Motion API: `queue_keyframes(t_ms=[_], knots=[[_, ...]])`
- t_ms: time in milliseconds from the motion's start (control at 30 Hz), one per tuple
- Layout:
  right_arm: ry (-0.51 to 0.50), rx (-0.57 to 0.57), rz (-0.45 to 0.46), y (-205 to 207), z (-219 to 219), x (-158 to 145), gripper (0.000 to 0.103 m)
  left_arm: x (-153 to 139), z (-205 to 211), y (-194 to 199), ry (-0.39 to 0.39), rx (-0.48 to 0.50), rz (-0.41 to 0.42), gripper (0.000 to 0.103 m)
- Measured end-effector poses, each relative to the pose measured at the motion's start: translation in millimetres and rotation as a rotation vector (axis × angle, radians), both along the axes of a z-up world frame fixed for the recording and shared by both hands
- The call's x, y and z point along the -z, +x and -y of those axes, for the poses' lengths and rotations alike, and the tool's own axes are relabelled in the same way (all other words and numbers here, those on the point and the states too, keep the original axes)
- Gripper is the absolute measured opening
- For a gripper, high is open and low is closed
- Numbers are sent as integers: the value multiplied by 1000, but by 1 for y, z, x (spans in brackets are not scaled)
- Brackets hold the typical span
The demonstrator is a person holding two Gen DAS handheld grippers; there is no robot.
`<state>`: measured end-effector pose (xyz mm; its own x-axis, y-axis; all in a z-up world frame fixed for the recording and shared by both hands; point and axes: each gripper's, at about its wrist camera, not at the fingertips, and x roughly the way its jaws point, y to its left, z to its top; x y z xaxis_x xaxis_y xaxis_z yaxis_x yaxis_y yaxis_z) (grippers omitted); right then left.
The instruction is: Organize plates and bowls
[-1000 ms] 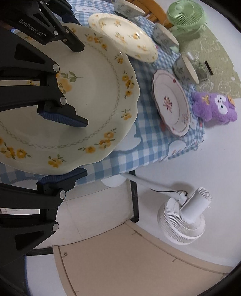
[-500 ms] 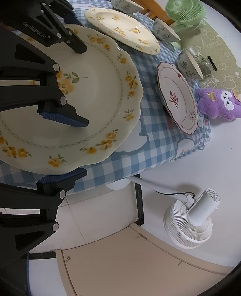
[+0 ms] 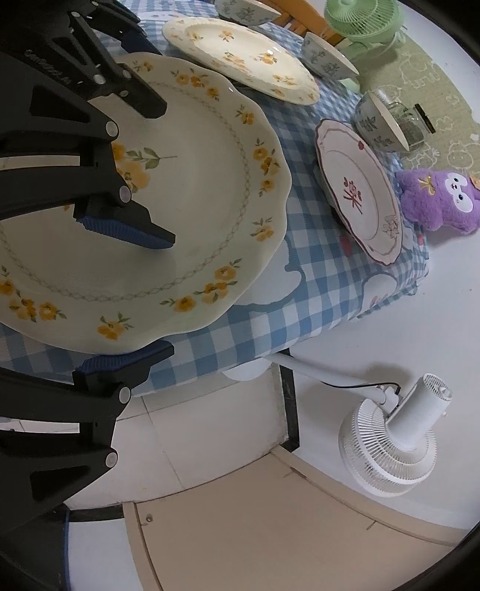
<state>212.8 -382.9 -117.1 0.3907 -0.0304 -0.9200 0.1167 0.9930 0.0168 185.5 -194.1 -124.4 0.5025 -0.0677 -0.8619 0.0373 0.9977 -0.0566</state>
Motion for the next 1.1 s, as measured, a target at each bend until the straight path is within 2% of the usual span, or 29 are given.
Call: queue_keyframes(t_ms=[33,133,167,400,500,800,933,1100], knots=[[5,-1,1,-1,0,-1,58,-1,1,-1,1,6,3,70],[11,-21,14,-6,-4,-8,77,-7,4,-3,6,7,9,77],[-4,-19,22,-8,-5,-11,78,-9,4,-4,9,1,13,79],[-3,-16,68,-18,-4,-31,81,-21,2,-14,24,-13,26,82],[3,-13,94,-24,-5,-43,81,-32,0,-20,1,-6,42,85],[21,-67,194,-34,-17,-90,81,-78,-10,-34,15,-27,132,88],[44,-74,238,-37,-25,-111,81,-102,-22,-37,-18,-45,161,89],[44,-105,277,-36,-39,-133,81,-127,-31,-44,2,-74,211,89]])
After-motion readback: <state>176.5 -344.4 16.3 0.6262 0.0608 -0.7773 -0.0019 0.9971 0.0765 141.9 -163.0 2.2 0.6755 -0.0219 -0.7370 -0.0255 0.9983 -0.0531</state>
